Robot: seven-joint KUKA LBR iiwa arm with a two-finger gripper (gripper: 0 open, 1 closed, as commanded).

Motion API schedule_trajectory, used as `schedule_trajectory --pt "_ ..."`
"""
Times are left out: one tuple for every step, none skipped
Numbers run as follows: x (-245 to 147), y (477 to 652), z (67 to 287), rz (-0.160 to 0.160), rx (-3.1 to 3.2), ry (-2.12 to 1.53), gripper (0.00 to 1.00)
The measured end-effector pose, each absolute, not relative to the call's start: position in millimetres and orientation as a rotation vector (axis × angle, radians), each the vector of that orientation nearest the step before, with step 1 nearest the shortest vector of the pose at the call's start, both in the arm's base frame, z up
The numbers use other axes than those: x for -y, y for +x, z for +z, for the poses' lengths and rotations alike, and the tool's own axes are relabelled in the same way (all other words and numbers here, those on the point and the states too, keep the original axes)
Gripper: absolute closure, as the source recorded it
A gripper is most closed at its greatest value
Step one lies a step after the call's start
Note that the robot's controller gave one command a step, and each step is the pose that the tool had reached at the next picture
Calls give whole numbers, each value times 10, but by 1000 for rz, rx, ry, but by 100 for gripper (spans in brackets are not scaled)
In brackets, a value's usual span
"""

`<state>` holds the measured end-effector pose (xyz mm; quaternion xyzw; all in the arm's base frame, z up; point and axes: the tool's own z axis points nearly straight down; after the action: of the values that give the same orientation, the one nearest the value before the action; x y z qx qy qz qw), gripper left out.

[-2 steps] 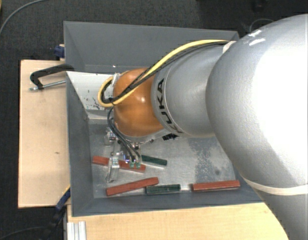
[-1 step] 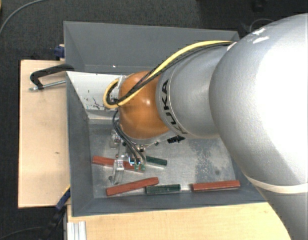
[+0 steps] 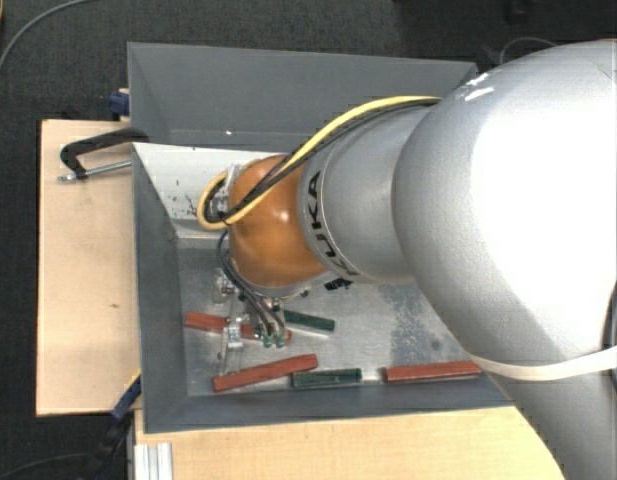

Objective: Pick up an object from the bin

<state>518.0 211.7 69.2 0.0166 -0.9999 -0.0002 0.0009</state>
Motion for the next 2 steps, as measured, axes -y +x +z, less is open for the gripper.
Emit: schedule_trajectory --pt "-2127 5184 699 -2 3141 52 0" --pt "-2126 5184 698 -2 3141 52 100"
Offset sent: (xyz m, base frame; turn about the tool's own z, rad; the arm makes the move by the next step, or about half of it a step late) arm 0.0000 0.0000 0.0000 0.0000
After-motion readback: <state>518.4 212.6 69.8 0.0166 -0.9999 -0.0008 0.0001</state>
